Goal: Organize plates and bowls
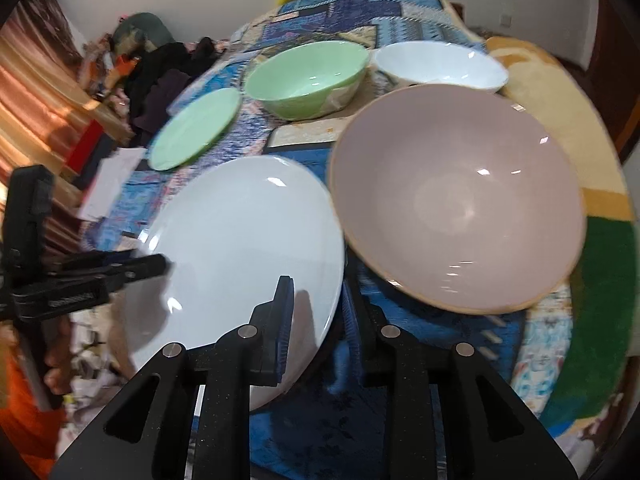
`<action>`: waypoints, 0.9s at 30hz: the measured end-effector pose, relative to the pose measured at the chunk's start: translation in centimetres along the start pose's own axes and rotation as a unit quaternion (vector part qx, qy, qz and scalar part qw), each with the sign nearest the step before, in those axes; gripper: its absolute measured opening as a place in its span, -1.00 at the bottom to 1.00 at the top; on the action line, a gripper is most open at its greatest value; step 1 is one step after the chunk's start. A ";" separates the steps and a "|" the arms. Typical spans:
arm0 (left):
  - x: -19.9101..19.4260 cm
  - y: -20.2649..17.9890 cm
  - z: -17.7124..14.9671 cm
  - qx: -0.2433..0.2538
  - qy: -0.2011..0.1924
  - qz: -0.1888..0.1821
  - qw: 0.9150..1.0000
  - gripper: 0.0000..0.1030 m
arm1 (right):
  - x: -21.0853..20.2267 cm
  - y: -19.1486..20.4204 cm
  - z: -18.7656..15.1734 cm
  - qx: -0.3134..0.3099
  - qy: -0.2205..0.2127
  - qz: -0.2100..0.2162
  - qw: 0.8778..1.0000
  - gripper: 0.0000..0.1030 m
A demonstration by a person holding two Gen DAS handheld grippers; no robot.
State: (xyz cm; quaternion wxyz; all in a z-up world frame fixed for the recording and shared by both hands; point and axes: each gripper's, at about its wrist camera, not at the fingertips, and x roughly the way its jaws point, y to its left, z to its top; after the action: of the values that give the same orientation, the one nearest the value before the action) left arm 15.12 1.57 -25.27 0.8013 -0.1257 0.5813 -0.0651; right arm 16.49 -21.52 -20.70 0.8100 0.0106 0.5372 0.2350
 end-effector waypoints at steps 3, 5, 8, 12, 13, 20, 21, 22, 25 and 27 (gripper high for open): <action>-0.5 0.0 -0.1 0.006 -0.007 0.000 1.000 -0.22 | -0.1 -0.1 -0.1 -0.001 0.006 0.005 1.000 -0.53; -1.2 0.1 -0.1 0.004 -0.016 -0.004 1.000 -0.22 | -0.2 0.2 -0.1 -0.006 0.006 0.003 1.000 -0.53; -2.5 0.4 0.0 0.003 -0.033 -0.004 0.999 -0.21 | -0.6 0.6 0.2 -0.009 0.001 0.002 1.000 -0.53; -4.5 0.9 0.3 0.002 -0.060 0.005 0.998 -0.14 | -1.4 1.5 1.0 -0.017 -0.015 0.008 1.000 -0.52; -5.0 1.1 0.4 0.001 -0.067 0.008 0.998 -0.13 | -1.7 1.9 1.3 -0.021 -0.021 0.009 1.000 -0.52; -8.6 2.9 1.9 -0.001 -0.127 0.037 0.991 0.15 | -2.0 4.6 3.8 -0.056 -0.050 0.012 0.997 -0.42; -9.0 3.3 2.2 -0.002 -0.133 0.039 0.990 0.20 | -1.8 4.9 4.1 -0.060 -0.053 0.010 0.997 -0.37; -9.4 3.9 2.6 -0.006 -0.140 0.043 0.989 0.22 | -1.7 5.2 4.4 -0.065 -0.056 0.009 0.996 -0.34; -10.0 5.3 3.8 -0.018 -0.153 0.054 0.987 0.37 | -1.0 5.9 5.5 -0.073 -0.059 0.013 0.996 -0.26; -10.1 6.4 4.4 -0.023 -0.157 0.059 0.986 0.40 | -0.3 6.4 6.3 -0.074 -0.059 0.015 0.995 -0.17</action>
State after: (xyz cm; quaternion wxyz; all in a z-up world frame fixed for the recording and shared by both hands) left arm 15.87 10.76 -16.48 0.8820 -0.1184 0.4559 0.0164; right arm 19.58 -14.44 -16.04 0.8353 -0.0272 0.4695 0.2848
